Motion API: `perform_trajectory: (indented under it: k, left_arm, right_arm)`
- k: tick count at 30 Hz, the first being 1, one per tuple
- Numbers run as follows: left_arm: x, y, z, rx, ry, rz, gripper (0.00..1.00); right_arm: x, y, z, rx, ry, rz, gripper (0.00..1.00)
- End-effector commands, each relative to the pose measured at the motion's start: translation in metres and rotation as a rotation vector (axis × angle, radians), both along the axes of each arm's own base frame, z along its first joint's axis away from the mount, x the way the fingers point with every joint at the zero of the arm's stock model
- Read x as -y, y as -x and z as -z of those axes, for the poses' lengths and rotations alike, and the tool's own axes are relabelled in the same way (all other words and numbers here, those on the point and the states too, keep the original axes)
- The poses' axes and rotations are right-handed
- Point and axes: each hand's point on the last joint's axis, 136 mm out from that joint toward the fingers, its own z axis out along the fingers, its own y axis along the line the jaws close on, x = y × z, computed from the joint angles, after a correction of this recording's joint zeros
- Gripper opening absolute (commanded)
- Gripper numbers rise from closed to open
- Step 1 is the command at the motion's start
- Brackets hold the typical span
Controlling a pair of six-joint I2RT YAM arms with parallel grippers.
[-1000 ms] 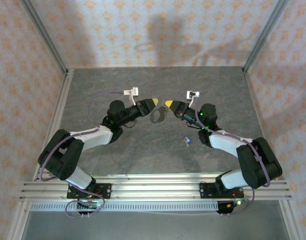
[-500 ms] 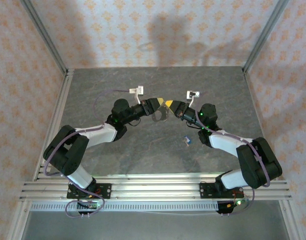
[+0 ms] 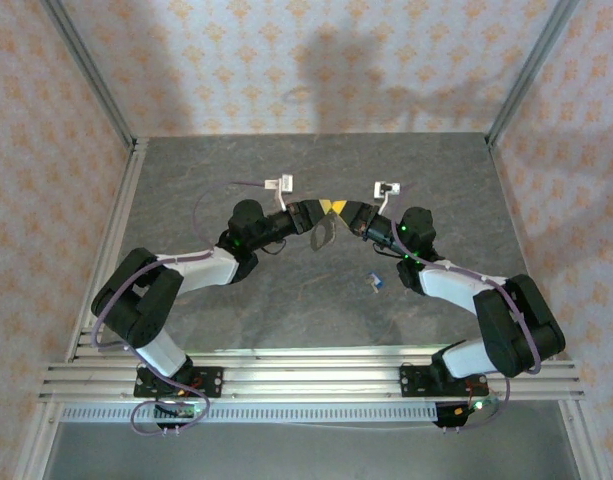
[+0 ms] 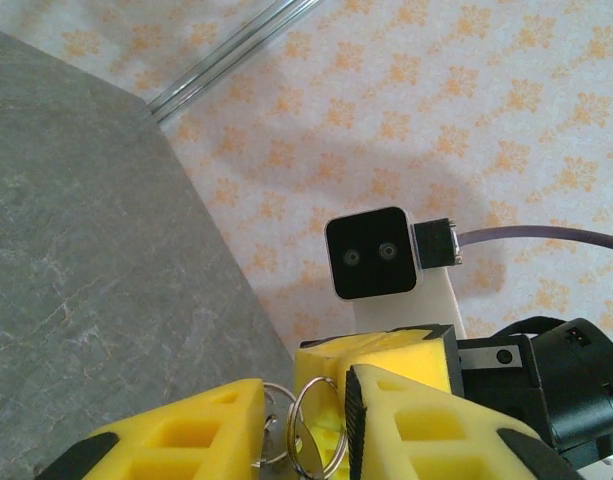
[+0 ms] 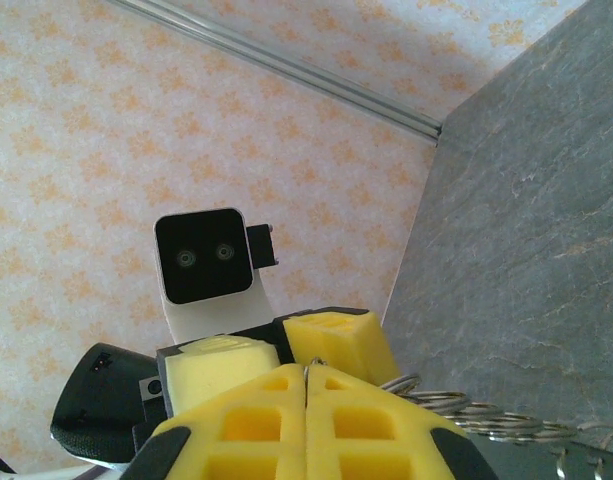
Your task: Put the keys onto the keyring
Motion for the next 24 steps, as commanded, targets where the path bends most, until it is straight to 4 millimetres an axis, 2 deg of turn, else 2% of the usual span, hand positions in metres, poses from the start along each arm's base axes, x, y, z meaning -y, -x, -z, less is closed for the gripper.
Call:
perform_trajectory:
  k: [1,5,20,21,24]
  left_arm:
    - [0.007,0.004,-0.022,0.066,0.041,0.031,0.23]
    - [0.007,0.004,-0.023,0.069,0.042,0.031,0.17]
    - [0.01,0.013,-0.026,0.061,0.025,0.066,0.14]
    - [0.01,0.014,-0.026,0.061,0.02,0.071,0.13]
    - [0.013,0.018,-0.023,0.059,-0.007,0.086,0.0]
  right_arm:
    - [-0.002,0.001,-0.028,0.103,-0.04,0.002,0.0]
    - [-0.002,0.0,-0.026,0.1,-0.036,0.005,0.0]
    - [0.0,-0.007,-0.016,0.075,-0.013,0.037,0.0]
    - [0.0,-0.008,-0.015,0.073,-0.012,0.041,0.0]
    - [0.0,-0.009,-0.015,0.068,-0.013,0.043,0.0]
